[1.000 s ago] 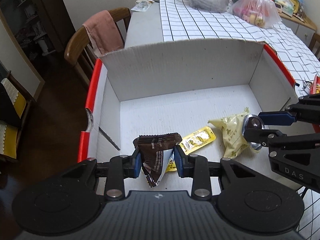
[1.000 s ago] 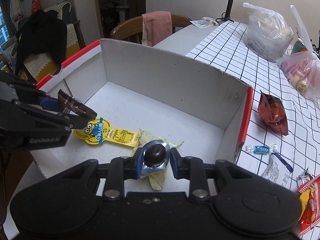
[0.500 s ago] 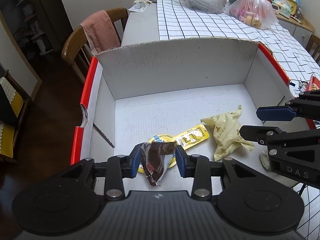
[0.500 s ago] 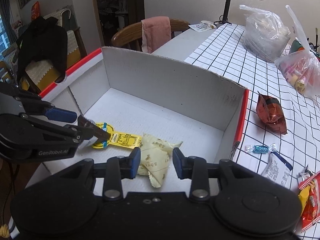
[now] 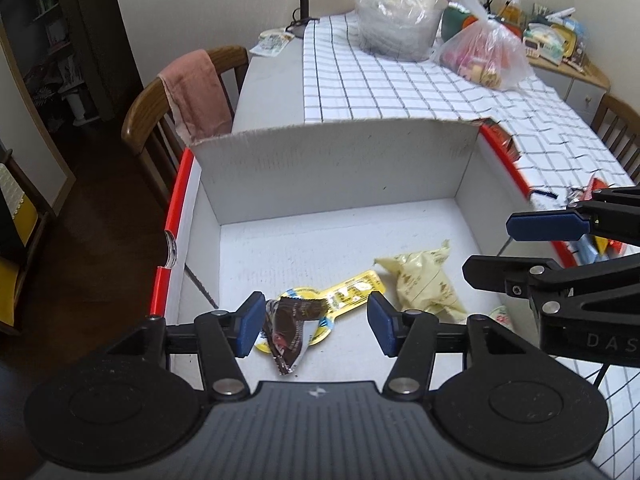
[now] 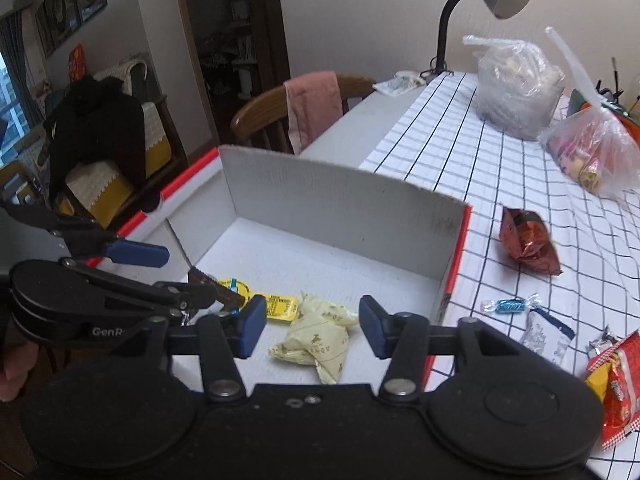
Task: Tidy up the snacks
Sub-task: 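Withdraw both tools from the box toward the remaining snacks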
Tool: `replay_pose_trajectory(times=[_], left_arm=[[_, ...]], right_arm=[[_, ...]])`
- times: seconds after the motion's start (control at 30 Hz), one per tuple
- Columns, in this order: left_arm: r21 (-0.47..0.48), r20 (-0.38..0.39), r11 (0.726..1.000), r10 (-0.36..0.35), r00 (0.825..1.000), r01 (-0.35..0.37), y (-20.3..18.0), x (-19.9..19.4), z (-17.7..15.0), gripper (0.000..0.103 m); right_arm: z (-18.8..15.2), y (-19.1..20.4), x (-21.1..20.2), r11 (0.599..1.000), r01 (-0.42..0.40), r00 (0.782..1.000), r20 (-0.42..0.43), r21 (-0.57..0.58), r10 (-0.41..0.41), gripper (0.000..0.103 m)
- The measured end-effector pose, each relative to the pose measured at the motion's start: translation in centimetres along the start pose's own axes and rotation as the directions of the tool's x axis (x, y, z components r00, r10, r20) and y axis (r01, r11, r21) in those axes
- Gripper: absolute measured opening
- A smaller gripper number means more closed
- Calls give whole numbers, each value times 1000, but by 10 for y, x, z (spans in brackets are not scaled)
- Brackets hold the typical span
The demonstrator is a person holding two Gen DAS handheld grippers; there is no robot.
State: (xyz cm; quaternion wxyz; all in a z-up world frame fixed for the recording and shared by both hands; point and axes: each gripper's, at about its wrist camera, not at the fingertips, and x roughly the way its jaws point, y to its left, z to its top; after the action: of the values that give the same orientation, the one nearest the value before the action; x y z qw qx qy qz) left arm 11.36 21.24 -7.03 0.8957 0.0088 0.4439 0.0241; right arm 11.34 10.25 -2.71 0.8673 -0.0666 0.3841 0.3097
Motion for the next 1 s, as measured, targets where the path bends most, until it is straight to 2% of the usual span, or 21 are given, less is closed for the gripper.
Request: replay_pose_trajectory(times=[0.1, 0.33, 0.67, 0.8, 1.0], left_arm=[[-7, 27, 1000, -1, 1000, 1, -2, -9, -1, 59], [-5, 83, 1000, -26, 996, 26, -15, -30, -2, 61], [-14, 161, 999, -46, 986, 49, -41, -57, -1, 68], [-10, 181, 997, -76, 981, 79, -58, -62, 0, 76], [18, 180, 992, -124, 976, 122, -93, -63, 4, 77]], right_arm=[[-1, -3, -12, 1000, -5, 1000, 28, 15, 4, 64], [-3, -13, -41, 999, -28, 995, 93, 45, 24, 77], [-15, -39, -79, 994, -10, 985, 174, 107, -8, 96], [-25, -53, -95, 991, -7, 981, 193, 133, -19, 101], [-40, -80, -112, 985, 7, 982, 185, 170, -38, 103]])
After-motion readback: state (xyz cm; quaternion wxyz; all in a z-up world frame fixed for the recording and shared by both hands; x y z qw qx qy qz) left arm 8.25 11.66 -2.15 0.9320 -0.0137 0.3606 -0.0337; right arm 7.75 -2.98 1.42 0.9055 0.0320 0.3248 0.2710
